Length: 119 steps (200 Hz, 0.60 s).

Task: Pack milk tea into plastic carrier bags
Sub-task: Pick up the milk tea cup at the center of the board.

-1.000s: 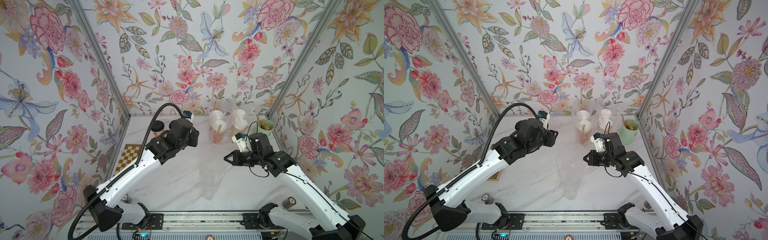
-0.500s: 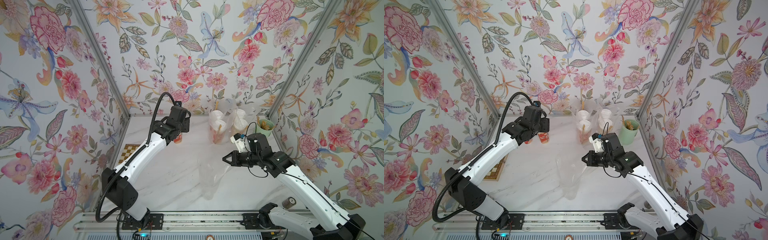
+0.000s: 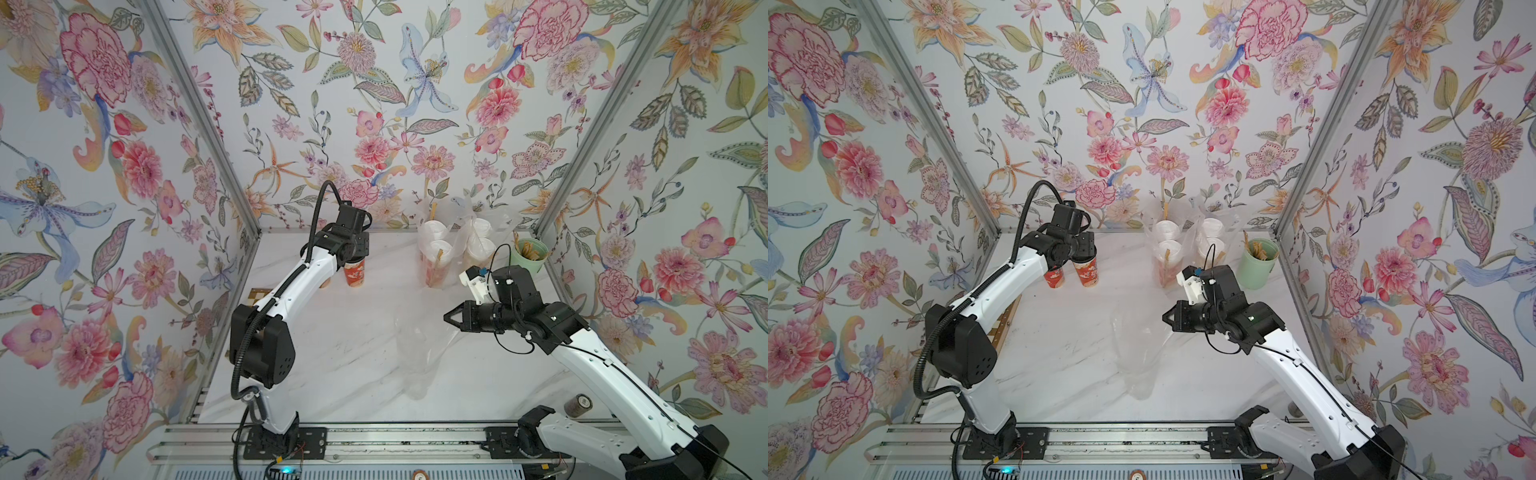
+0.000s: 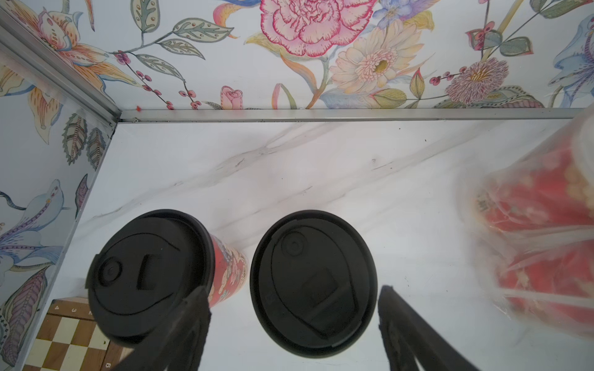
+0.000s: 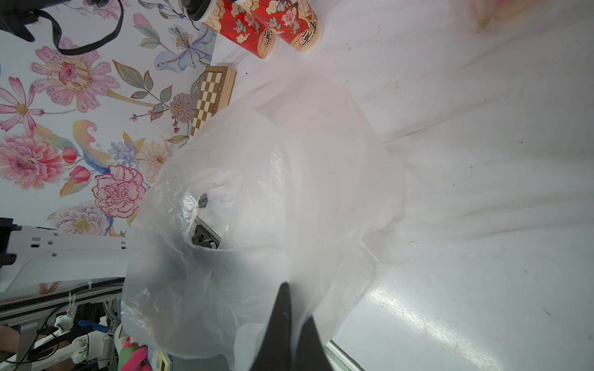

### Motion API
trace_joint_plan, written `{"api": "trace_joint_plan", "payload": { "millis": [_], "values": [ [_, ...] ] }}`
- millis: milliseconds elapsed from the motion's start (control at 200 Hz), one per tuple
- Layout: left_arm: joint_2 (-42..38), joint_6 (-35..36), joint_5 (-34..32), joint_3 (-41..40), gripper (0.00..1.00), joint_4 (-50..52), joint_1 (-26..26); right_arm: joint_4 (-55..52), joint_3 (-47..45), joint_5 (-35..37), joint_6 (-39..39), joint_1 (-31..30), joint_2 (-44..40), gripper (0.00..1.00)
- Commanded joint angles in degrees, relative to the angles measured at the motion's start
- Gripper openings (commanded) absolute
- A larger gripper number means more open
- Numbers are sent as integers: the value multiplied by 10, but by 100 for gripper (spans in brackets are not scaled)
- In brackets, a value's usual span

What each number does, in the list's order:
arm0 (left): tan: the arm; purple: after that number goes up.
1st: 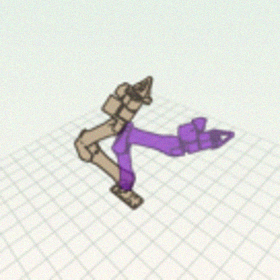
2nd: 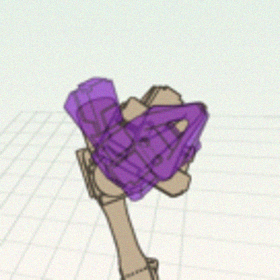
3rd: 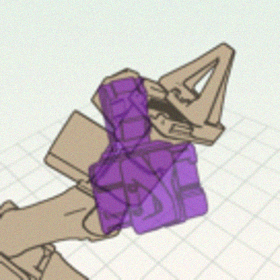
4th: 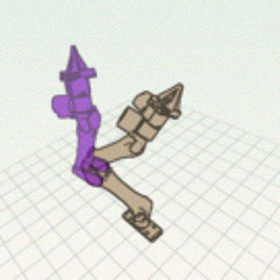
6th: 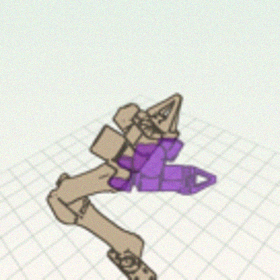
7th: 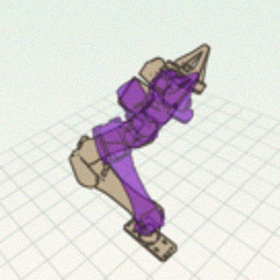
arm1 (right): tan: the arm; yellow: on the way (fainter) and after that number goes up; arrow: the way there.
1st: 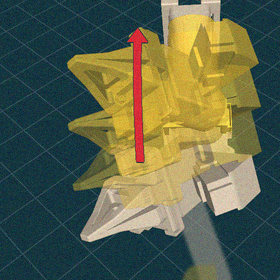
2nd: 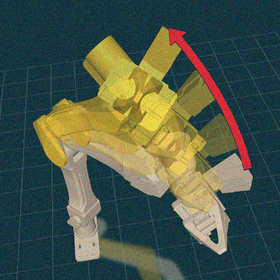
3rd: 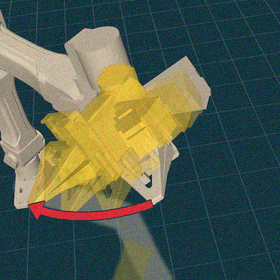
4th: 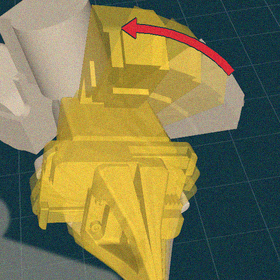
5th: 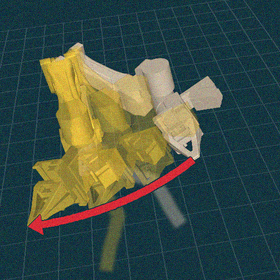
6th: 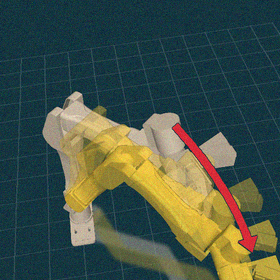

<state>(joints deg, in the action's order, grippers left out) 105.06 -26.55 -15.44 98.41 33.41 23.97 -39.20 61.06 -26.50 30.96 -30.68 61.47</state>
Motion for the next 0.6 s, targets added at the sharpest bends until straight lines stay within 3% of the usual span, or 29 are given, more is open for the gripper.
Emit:
{"api": "trace_joint_plan", "payload": {
  "millis": [0,590],
  "values": [
    [19,-16,-1,30,85,1,-6,4,4,5,6,-3,5,0],
    [65,-60,29,34,84,-16,-14,4,7,6,8,-3,1,0]
  ]
}}
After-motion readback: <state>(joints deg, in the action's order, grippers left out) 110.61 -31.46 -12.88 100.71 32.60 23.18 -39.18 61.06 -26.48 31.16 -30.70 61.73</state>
